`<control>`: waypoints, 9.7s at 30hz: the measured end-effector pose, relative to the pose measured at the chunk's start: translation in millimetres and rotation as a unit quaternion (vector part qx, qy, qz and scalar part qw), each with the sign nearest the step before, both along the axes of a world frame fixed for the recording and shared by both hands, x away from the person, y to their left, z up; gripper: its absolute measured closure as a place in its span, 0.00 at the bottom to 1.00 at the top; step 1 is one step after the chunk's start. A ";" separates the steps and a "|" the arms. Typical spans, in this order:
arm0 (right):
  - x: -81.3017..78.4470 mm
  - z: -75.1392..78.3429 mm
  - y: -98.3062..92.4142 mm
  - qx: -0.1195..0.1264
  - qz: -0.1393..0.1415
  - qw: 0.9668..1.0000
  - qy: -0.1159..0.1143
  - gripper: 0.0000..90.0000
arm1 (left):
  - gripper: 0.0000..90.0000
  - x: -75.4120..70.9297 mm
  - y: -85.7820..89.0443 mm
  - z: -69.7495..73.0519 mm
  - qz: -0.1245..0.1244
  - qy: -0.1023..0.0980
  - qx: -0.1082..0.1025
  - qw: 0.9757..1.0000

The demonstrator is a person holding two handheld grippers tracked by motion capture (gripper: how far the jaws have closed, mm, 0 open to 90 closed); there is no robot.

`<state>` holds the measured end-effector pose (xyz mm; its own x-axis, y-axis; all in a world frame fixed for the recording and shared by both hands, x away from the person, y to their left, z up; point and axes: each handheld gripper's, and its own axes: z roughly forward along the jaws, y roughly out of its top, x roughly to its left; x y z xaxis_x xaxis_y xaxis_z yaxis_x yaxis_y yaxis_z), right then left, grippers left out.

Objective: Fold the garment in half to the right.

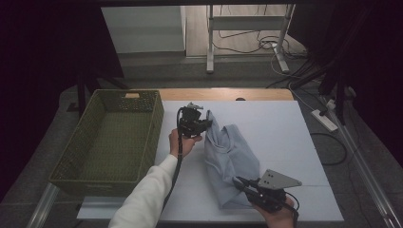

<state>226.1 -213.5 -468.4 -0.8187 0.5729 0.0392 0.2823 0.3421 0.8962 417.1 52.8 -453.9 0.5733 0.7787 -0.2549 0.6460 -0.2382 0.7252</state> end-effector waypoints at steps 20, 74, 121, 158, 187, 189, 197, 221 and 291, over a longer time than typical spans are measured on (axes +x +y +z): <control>-4.5 -4.0 -18.5 -0.011 -0.018 1.000 0.007 0.90 | 0.94 7.9 -25.0 -9.4 -0.018 0.013 0.022 1.000; -1.0 -22.3 -42.0 -0.072 -0.045 0.994 0.073 0.89 | 0.93 15.0 -67.2 -32.9 -0.047 0.031 0.062 0.996; 5.2 -3.7 -48.1 -0.016 -0.089 0.996 0.025 0.46 | 0.47 -6.4 -23.8 -9.2 -0.046 -0.007 -0.005 0.999; 64.0 -14.3 8.9 -0.054 -0.076 0.993 0.076 0.62 | 0.45 -45.0 0.2 -7.0 -0.062 -0.023 -0.006 0.998; 79.5 4.1 -19.9 -0.100 -0.110 0.989 0.020 0.95 | 0.44 -61.0 10.2 -11.7 -0.074 -0.019 -0.014 0.997; 84.8 4.0 -24.8 -0.102 -0.117 0.988 0.025 0.95 | 0.44 -61.4 10.6 -12.1 -0.074 -0.020 -0.014 0.997; 96.7 -10.7 -31.9 -0.142 -0.128 0.981 0.045 0.95 | 0.44 -63.1 12.6 -14.9 -0.073 -0.017 -0.015 0.997; 97.0 -19.0 -31.8 -0.156 -0.130 0.978 0.049 0.95 | 0.99 -61.5 -12.1 -15.3 -0.154 -0.011 -0.030 0.988; 57.6 -0.4 44.7 -0.088 0.052 0.994 0.046 0.99 | 0.99 -49.9 -56.5 -48.1 -0.193 0.028 0.017 0.981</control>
<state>283.7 -168.8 -468.8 -0.8716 0.4896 0.0234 0.3149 0.5227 0.7922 367.2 -3.6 -502.0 0.8127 0.5153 -0.2719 0.5413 -0.4951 0.6796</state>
